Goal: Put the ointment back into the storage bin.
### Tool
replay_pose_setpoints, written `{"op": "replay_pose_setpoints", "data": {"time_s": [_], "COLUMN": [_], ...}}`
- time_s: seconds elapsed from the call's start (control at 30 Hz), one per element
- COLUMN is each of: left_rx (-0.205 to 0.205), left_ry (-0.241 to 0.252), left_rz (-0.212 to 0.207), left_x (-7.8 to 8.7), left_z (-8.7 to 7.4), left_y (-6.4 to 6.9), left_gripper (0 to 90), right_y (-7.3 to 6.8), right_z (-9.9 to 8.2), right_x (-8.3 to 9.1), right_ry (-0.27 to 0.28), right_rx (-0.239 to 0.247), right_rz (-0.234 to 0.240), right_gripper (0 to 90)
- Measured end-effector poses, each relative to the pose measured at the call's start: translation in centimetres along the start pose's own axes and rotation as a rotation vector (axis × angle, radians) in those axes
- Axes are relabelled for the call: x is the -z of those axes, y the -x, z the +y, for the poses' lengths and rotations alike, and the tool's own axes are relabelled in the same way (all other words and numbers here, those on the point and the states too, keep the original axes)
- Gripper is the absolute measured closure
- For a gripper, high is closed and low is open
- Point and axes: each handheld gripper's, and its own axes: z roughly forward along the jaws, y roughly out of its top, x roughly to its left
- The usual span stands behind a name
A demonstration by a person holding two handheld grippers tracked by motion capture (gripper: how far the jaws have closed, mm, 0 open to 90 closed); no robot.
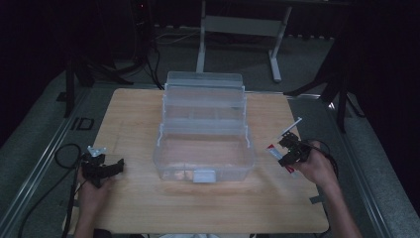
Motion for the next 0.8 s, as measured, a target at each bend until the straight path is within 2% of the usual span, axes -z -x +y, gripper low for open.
{"op": "replay_pose_setpoints", "data": {"time_s": [0.1, 0.27, 0.8], "left_rx": [0.0, 0.0, 0.0], "left_ry": [0.0, 0.0, 0.001], "left_rz": [0.0, 0.0, 0.0], "left_x": [0.0, 0.0, 0.0], "left_z": [0.0, 0.0, 0.0], "left_y": [0.0, 0.0, 0.0], "left_gripper": [15.0, 15.0, 15.0], "right_y": [0.0, -0.6, -1.7], "right_z": [0.2, 0.6, 1.4], "right_x": [0.4, 1.2, 2.8], "right_ry": [0.006, 0.006, 0.01], "right_rx": [0.011, 0.072, 0.161], "right_rz": [-0.005, -0.015, -0.032], "right_gripper": [70.1, 70.1, 70.1]}}
